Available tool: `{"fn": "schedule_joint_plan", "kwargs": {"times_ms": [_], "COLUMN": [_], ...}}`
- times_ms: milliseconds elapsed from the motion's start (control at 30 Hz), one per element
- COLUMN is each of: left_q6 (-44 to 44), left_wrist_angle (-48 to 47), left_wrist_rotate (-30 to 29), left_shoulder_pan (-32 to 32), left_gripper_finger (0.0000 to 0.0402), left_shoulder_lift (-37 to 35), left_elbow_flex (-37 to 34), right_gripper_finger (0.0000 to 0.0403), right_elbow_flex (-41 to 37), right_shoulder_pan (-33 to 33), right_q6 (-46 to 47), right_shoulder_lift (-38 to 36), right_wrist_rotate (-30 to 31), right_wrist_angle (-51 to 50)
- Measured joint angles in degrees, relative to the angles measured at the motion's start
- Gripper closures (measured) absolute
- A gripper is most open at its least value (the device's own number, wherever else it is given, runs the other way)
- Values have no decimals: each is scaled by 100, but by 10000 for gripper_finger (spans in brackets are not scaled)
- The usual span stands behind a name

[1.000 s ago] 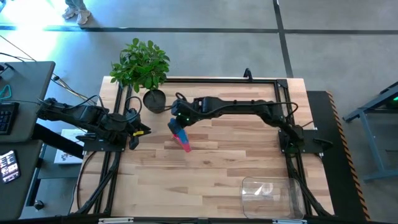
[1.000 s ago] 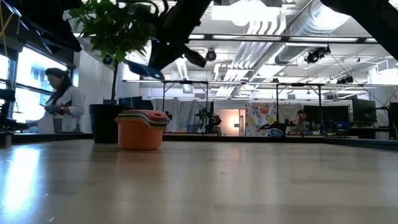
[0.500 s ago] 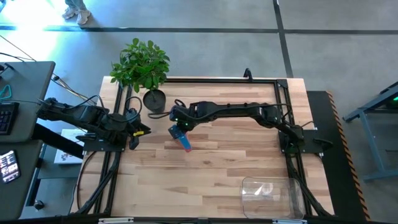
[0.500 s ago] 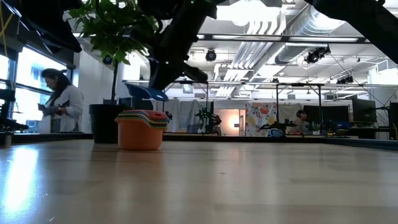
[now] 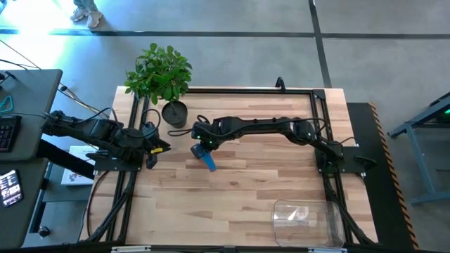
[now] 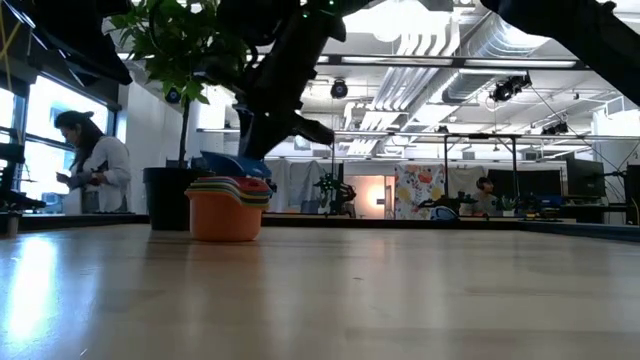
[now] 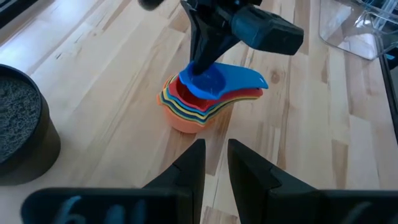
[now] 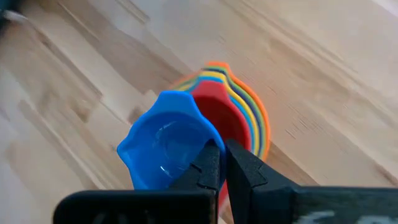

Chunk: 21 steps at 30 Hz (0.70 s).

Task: Nest measuring cups in basket
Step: Stack the blue measuring cup on the pink measuring cup

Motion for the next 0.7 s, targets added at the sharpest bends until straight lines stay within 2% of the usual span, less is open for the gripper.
{"fn": "schedule_joint_plan", "kwargs": {"times_ms": [367, 700], "left_q6": [0, 0], "left_wrist_angle": [0, 0], "left_wrist_rotate": [-43, -212], "left_shoulder_pan": [0, 0], "left_gripper_finger": [344, 344], "left_shoulder_lift": [1, 1], "left_elbow_flex": [0, 0], "right_gripper_finger": [379, 329], "right_elbow_flex": [0, 0], "right_shoulder_pan": [0, -5], "right_q6": [-2, -2], "right_shoulder_lift": [23, 23], "right_wrist_rotate": [-17, 9], "right_wrist_angle": [-52, -49]}}
